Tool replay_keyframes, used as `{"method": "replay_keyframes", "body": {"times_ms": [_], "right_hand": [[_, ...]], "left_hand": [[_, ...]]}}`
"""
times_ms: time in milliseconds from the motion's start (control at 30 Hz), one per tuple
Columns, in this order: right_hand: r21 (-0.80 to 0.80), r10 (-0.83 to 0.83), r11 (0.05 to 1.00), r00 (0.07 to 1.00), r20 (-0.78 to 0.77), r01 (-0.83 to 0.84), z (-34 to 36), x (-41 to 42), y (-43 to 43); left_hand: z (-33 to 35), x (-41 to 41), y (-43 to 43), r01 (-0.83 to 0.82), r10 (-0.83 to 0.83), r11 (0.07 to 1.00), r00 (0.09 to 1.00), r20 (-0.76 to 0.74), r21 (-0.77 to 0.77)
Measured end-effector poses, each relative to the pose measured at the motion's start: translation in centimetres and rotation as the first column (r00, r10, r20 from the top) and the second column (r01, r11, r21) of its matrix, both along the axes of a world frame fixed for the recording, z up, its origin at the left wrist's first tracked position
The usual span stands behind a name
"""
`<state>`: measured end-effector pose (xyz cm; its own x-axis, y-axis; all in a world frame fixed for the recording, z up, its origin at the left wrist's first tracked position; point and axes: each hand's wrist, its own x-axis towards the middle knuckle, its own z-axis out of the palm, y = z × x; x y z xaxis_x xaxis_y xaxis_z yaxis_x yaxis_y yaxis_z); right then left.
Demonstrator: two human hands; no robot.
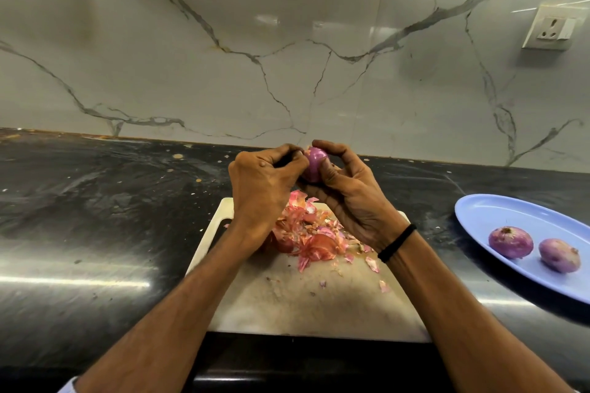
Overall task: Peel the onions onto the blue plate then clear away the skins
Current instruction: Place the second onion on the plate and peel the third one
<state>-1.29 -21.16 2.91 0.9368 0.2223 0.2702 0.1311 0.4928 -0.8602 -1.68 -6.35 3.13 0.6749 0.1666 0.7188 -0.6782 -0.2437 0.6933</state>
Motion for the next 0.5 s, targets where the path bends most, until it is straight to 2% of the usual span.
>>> {"method": "replay_keyframes", "body": {"times_ms": [67,200,367,500], "right_hand": [[0.035,0.022,0.999,1.0,-0.014,-0.022,0.0,0.2,0.0],[0.093,0.028,0.995,0.998,-0.058,-0.023,-0.2,0.6,-0.1],[0.064,-0.017,0.998,0.997,-0.078,0.022,0.0,0.5,-0.2],[0.052,-0.045,0.997,0.996,-0.076,0.049,0.1,0.3,-0.3]], "left_hand": [[0.1,0.2,0.2,0.035,-0.039,0.998,0.997,-0.064,-0.057],[-0.1,0.9,0.8,-0.05,0.037,0.996,0.986,-0.162,-0.075],[-0.2,1.2,0.9,-0.088,0.092,0.996,0.982,-0.167,0.026],[0.1,1.1,0.6,-0.017,0.033,0.996,0.982,-0.186,0.086]]}}
